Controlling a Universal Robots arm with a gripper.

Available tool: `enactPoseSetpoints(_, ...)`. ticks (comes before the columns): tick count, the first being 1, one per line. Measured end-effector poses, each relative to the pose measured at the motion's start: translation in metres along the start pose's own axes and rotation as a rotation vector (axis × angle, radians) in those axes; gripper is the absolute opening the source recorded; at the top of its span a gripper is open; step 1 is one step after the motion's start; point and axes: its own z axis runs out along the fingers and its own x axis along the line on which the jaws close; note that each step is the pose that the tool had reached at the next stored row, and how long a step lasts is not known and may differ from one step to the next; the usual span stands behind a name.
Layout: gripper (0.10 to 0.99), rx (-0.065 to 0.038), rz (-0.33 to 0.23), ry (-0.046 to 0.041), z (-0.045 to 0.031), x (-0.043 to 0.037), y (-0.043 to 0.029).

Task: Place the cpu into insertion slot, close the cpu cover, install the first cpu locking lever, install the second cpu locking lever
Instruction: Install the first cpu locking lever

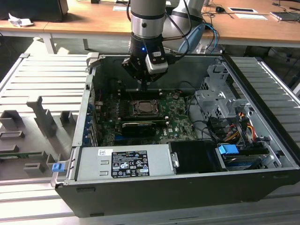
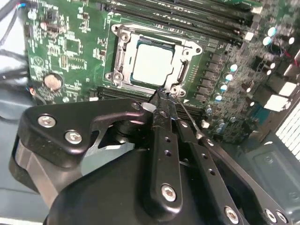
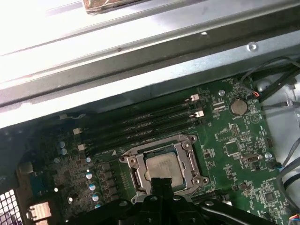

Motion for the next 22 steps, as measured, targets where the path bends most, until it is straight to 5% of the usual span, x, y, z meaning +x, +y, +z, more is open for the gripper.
enactPoseSetpoints(10, 0.106, 0.001, -0.142, 0.0151, 0.0052, 0.0013, -0.0005)
enactPoseSetpoints(17, 0.106, 0.0, -0.328, 0.022, 0.0106, 0.0014, -0.0007)
enactPoseSetpoints(22, 0.106, 0.0, -0.339, 0.0206, 0.0116, 0.0295, -0.008)
